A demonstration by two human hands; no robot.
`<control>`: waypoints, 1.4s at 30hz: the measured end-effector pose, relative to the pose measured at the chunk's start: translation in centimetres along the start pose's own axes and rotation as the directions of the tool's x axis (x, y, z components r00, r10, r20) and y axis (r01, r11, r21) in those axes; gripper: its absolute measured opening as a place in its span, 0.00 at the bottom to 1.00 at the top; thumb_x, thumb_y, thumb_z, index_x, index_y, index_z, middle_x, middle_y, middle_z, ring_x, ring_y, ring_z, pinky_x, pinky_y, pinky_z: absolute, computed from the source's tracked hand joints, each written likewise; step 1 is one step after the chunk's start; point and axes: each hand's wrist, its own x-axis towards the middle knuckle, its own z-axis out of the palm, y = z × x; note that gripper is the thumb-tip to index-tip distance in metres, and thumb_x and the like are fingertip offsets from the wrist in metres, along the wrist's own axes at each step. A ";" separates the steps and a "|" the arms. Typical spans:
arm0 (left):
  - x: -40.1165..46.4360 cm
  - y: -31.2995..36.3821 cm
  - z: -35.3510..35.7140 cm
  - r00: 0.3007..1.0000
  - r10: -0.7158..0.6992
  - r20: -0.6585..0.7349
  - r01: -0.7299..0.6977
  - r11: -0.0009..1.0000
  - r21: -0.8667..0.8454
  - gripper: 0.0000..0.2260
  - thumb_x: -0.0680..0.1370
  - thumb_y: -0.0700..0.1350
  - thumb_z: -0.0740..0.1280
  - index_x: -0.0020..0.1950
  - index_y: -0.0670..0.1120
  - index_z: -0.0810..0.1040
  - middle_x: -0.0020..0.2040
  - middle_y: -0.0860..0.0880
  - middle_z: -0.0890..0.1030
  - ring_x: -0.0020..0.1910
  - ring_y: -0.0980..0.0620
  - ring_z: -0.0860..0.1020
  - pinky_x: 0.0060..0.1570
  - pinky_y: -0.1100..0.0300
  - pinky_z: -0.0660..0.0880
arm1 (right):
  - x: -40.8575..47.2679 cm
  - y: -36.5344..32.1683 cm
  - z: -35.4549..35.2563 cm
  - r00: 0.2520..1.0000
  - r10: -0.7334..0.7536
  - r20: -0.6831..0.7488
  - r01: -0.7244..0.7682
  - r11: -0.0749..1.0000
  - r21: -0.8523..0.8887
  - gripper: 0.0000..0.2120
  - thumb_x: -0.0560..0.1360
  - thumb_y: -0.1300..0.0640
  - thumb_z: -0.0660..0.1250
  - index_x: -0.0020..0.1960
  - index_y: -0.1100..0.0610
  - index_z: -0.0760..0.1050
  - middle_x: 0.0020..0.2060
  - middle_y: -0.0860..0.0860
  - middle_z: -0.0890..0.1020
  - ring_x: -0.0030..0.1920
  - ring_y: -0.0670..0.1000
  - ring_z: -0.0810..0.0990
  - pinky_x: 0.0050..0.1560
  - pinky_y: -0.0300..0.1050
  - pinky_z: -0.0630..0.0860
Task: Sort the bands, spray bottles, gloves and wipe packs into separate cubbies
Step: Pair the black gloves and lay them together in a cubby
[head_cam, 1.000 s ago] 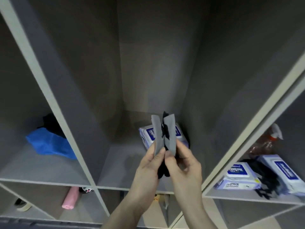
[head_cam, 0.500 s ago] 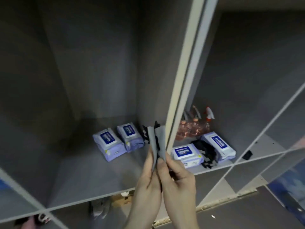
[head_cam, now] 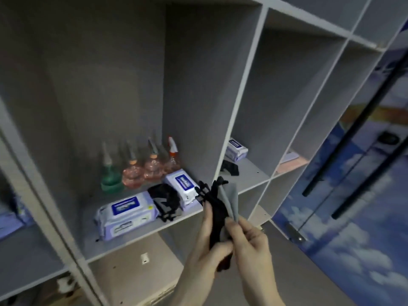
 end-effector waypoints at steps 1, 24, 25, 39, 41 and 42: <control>0.1 -0.6 1.1 0.998 0.015 0.059 -0.015 1.000 0.000 0.40 0.59 0.58 0.75 0.69 0.61 0.65 0.62 0.61 0.78 0.66 0.59 0.73 0.59 0.63 0.73 | 0.9 -0.4 -2.1 1.000 0.011 0.006 -0.011 1.000 0.012 0.15 0.78 0.65 0.61 0.42 0.56 0.84 0.32 0.55 0.81 0.33 0.48 0.77 0.34 0.36 0.73; 23.8 -5.9 12.6 0.942 -0.132 -0.307 0.094 0.986 -0.136 0.14 0.75 0.41 0.68 0.59 0.52 0.75 0.48 0.51 0.84 0.47 0.54 0.83 0.43 0.59 0.79 | 25.7 1.8 -18.7 0.980 0.112 0.162 -0.123 0.991 0.057 0.13 0.79 0.63 0.59 0.61 0.57 0.76 0.52 0.56 0.84 0.55 0.56 0.82 0.48 0.42 0.79; 25.0 -5.8 12.7 0.946 -0.157 -0.283 0.125 0.984 -0.128 0.07 0.76 0.41 0.68 0.53 0.48 0.79 0.44 0.49 0.86 0.43 0.54 0.84 0.37 0.62 0.79 | 27.0 2.1 -19.0 0.978 0.123 0.166 -0.132 0.990 0.047 0.13 0.79 0.63 0.59 0.60 0.56 0.77 0.51 0.55 0.85 0.55 0.56 0.82 0.48 0.41 0.79; 37.6 -13.9 14.8 0.977 -0.213 -0.021 0.211 0.976 -0.057 0.44 0.65 0.25 0.69 0.73 0.53 0.56 0.59 0.42 0.78 0.53 0.49 0.80 0.35 0.63 0.79 | 43.0 8.9 -24.8 0.969 0.191 0.154 -0.138 0.944 -0.299 0.12 0.77 0.63 0.65 0.57 0.51 0.71 0.52 0.52 0.80 0.54 0.51 0.79 0.51 0.40 0.78; 39.5 -15.6 15.1 0.966 -0.225 -0.128 0.211 0.971 -0.116 0.47 0.68 0.20 0.64 0.76 0.54 0.51 0.64 0.38 0.75 0.61 0.43 0.76 0.38 0.63 0.79 | 45.1 9.4 -25.7 0.962 0.212 0.171 -0.152 0.940 -0.306 0.10 0.76 0.62 0.67 0.56 0.53 0.72 0.49 0.52 0.80 0.51 0.51 0.80 0.44 0.35 0.78; 40.6 -16.5 15.3 0.957 -0.215 -0.195 0.200 0.975 -0.097 0.46 0.70 0.19 0.61 0.76 0.53 0.49 0.66 0.37 0.74 0.64 0.41 0.73 0.40 0.65 0.79 | 46.3 9.7 -26.2 0.965 0.198 0.172 -0.138 0.941 -0.309 0.10 0.75 0.63 0.67 0.54 0.55 0.72 0.48 0.53 0.80 0.49 0.52 0.80 0.42 0.34 0.78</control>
